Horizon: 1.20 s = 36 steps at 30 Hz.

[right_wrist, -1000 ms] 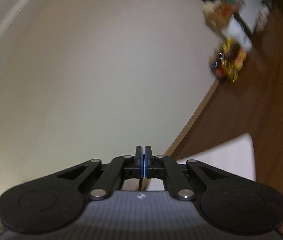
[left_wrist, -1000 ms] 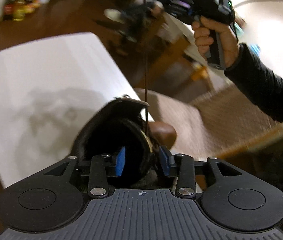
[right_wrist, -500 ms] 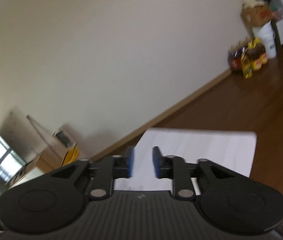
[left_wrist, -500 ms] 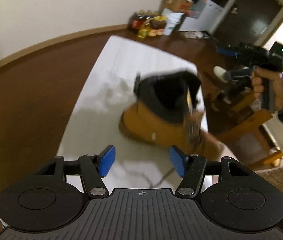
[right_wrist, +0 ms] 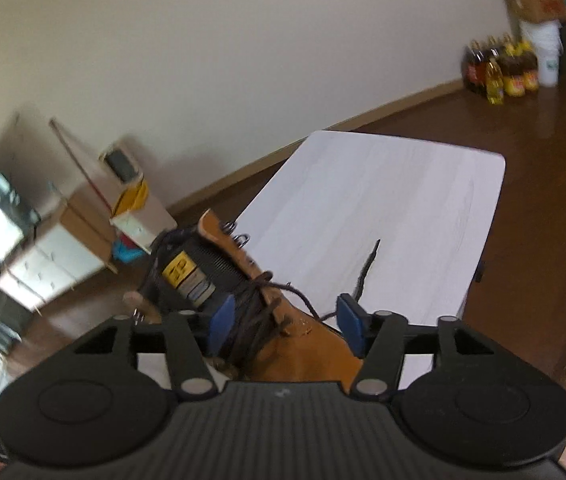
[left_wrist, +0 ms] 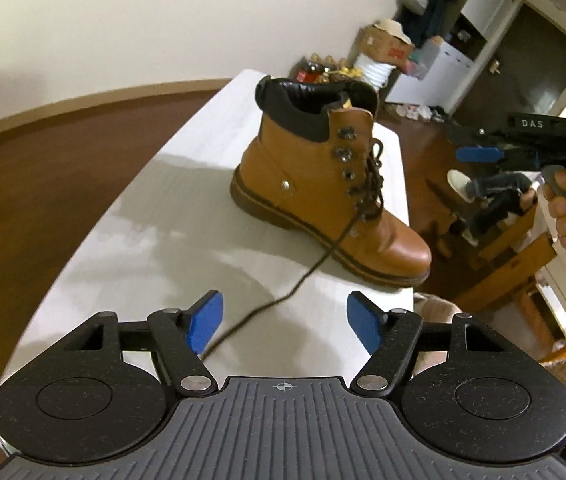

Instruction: Lace up shoes with both hands

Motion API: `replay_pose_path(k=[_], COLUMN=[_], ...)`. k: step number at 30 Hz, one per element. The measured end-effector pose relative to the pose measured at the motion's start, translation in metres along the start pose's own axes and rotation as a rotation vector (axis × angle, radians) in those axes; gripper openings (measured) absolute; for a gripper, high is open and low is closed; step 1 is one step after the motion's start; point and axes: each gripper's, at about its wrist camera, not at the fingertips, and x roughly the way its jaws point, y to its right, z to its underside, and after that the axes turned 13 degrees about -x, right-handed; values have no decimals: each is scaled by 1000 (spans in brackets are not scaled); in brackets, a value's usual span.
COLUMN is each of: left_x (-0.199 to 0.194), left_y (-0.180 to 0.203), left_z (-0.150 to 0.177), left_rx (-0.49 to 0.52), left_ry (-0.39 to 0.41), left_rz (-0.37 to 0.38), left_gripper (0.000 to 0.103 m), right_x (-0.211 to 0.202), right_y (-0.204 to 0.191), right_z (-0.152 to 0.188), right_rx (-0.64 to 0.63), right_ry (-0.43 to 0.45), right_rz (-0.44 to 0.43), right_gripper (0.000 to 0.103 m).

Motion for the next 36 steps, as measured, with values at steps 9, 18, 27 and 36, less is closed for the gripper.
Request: replay_pose_path(k=[9,18,27,36], left_x=[18,57,60,65], left_y=[10,24,-7,-33], left_z=[17,30,57,66], left_rx=[-147,-85,55,191], left_ry=[49,87,95,117], left_rz=[-167,-447,-376,-281], left_gripper=[75,59,42,22], right_x=[16,105,114,91], right_y=[-1,32,43,39], right_z=[-60,-164,-159,-115], right_rx=[-217,-450,-414,-449], right_ry=[95,41,66,158], right_rz=[-95,-437,-650,-826], right_gripper=[77,78,79,81])
